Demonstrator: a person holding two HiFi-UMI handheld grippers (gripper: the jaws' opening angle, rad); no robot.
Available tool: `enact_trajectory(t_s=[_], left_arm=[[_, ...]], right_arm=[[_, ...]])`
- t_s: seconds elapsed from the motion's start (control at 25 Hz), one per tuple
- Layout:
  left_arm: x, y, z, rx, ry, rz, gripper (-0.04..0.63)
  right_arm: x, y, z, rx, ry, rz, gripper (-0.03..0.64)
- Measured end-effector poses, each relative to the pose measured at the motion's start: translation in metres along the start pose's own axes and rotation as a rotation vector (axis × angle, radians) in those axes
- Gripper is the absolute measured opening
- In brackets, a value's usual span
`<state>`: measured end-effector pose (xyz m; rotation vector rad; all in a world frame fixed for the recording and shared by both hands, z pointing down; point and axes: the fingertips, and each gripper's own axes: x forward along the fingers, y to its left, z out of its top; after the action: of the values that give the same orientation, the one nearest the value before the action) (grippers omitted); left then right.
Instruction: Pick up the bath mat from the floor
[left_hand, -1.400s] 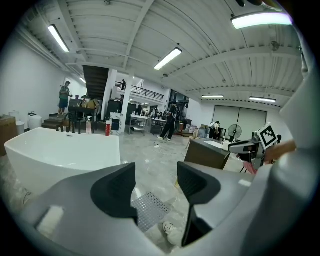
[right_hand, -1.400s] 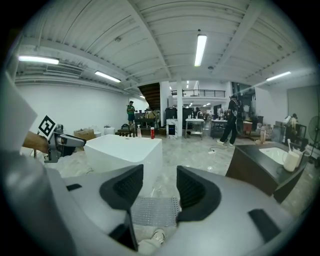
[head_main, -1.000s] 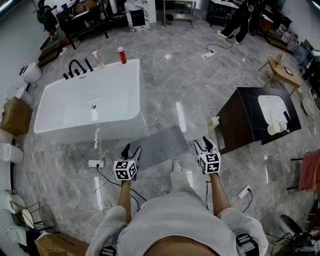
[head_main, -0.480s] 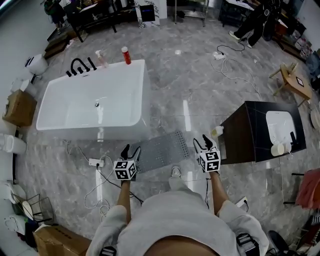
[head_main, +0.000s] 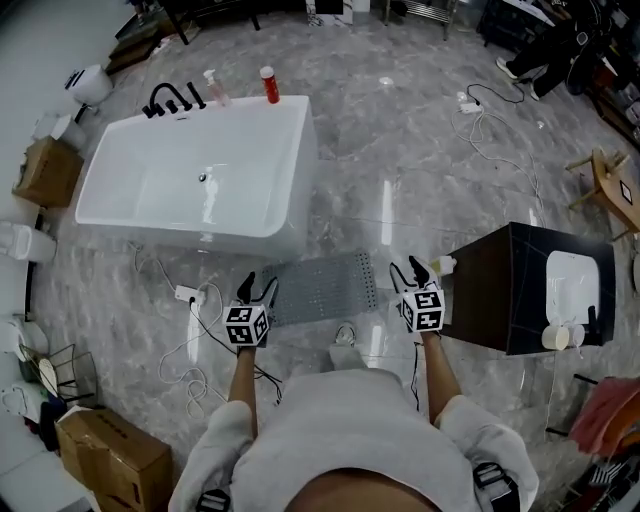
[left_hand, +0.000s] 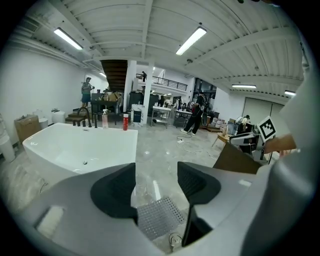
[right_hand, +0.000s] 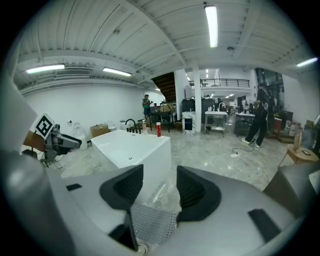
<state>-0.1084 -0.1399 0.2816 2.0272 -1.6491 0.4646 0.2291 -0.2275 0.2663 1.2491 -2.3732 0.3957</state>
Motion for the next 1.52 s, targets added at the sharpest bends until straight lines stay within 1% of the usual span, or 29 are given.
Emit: enact_trajectory(t_s=[0.2, 0.52, 0.76, 1.08, 1.28, 1.36, 1.52], left_arm=[[-0.001, 0.013, -0.011, -0.023, 0.034, 0.052, 0.262], [-0.011, 0.034, -0.040, -0.062, 0.079, 0.130, 0.262], [-0.014, 0.047, -0.071, -0.076, 0.105, 0.156, 0.262], [-0.011, 0.059, -0.111, -0.086, 0.153, 0.149, 0.262], [-0.010, 0.072, -0.141, -0.086, 0.182, 0.121, 0.262], [-0.008, 0.080, -0.156, -0.100, 0.188, 0.117, 0.262], [-0.008, 0.086, -0.189, -0.128, 0.215, 0.102, 0.263]], right_arm=[[0.028, 0.001, -0.002, 0.000, 0.021, 0.055, 0.218], [0.054, 0.010, -0.024, -0.006, 0.075, 0.120, 0.218], [0.063, 0.018, -0.048, -0.017, 0.112, 0.139, 0.218], [0.079, 0.029, -0.076, -0.038, 0.167, 0.143, 0.218], [0.089, 0.047, -0.097, -0.045, 0.194, 0.149, 0.218], [0.095, 0.057, -0.108, -0.041, 0.212, 0.162, 0.218], [0.095, 0.074, -0.134, -0.024, 0.250, 0.177, 0.242]])
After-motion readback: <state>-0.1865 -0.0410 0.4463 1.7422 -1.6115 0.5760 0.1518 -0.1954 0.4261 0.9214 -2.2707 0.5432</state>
